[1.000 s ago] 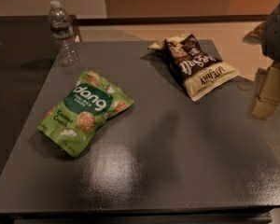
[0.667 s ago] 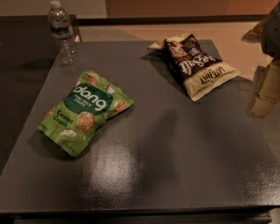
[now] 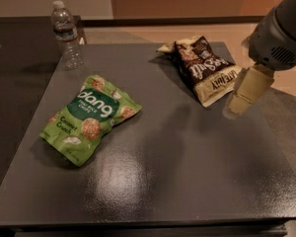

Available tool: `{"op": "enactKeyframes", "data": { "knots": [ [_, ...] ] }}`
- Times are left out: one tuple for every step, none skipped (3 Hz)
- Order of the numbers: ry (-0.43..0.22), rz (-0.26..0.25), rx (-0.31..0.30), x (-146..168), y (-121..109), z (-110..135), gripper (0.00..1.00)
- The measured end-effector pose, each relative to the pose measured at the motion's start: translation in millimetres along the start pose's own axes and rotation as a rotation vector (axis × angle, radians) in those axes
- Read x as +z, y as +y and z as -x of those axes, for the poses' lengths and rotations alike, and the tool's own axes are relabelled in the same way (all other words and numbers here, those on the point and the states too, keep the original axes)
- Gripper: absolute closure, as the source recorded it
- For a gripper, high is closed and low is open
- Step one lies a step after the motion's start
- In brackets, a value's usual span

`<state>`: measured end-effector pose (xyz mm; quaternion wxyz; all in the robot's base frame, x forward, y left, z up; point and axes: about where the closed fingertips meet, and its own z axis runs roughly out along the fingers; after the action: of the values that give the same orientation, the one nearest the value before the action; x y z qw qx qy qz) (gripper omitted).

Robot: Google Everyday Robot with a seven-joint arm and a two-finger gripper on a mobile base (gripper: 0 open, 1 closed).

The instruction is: Pick brown chip bag

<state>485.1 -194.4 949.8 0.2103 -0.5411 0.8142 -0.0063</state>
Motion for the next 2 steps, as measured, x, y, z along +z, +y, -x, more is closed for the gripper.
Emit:
{"op": "enactKeyframes", "data": {
  "knots": [
    [-0.025, -0.072, 0.078, 24, -19, 12, 0.0],
    [-0.034, -0.142, 0.175, 41, -49, 17, 0.0]
  ]
}}
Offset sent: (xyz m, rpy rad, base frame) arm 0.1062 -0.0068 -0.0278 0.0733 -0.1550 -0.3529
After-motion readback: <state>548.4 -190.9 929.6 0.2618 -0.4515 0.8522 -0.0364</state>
